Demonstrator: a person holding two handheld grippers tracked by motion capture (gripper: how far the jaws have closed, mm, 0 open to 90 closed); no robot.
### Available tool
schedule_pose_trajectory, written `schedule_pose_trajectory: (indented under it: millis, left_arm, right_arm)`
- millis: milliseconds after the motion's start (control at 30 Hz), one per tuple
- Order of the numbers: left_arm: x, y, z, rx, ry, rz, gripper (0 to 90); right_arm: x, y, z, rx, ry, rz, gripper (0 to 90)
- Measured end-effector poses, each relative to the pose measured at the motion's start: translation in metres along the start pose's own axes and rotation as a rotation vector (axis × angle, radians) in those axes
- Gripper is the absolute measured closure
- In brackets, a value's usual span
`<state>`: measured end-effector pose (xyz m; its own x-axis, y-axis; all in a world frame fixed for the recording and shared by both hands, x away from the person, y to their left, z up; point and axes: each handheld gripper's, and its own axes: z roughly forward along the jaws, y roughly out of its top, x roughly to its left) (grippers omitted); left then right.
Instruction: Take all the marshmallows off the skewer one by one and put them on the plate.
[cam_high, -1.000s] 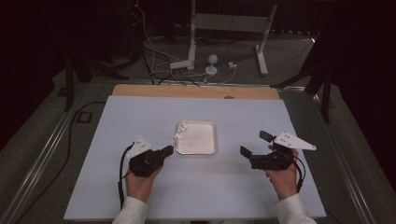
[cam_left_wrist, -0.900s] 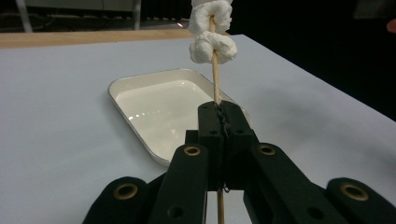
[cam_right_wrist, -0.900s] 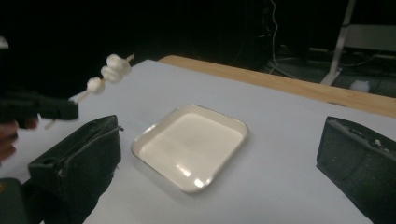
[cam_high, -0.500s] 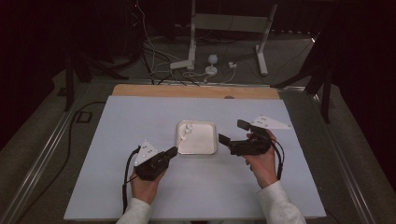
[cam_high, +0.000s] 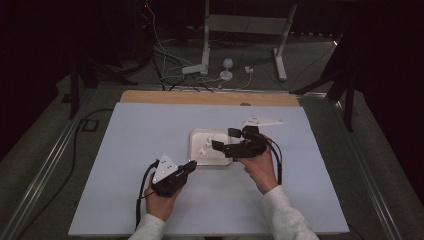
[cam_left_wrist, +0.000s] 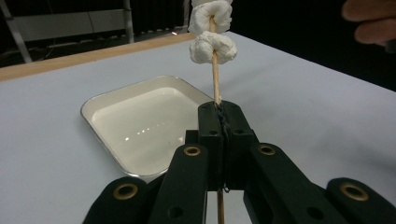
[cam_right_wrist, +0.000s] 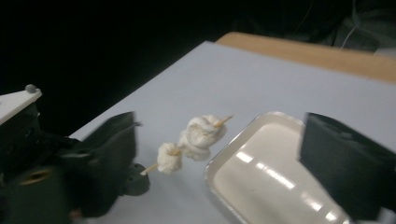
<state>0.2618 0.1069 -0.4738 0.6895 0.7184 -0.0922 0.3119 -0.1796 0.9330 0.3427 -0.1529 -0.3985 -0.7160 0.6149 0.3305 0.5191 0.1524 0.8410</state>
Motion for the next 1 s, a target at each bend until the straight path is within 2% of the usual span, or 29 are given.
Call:
schedule_pose_trajectory:
  millis: [67,233,333,433,500,733,1000]
  left_arm:
    - [0.0,0.0,0.0,-0.001,-0.004,0.004,89.8]
    - [-0.001,0.0,-0.001,-0.017,-0.008,0.011,89.8]
    - [0.0,0.0,-0.001,-0.017,-0.01,0.014,89.7]
    - [0.0,-0.001,0.0,-0.011,-0.017,0.013,89.7]
    - [0.0,-0.001,0.0,-0.01,-0.022,0.013,89.8]
    - [-0.002,0.0,0.002,0.003,-0.043,0.019,90.0]
    - [0.0,0.0,0.001,0.004,-0.061,0.013,90.0]
  right_arm:
    - [-0.002,0.001,0.007,0.02,0.009,0.043,24.3]
    - [-0.009,0.001,0.02,0.032,0.045,0.16,44.7]
    - [-0.011,-0.001,0.025,0.063,0.097,0.204,56.2]
    - [-0.011,-0.001,0.026,0.071,0.116,0.237,64.9]
    - [-0.01,0.0,0.025,0.079,0.112,0.237,68.0]
    - [-0.004,0.004,0.018,0.039,0.1,0.18,76.3]
    - [-0.004,0.005,0.013,-0.004,0.072,0.167,80.0]
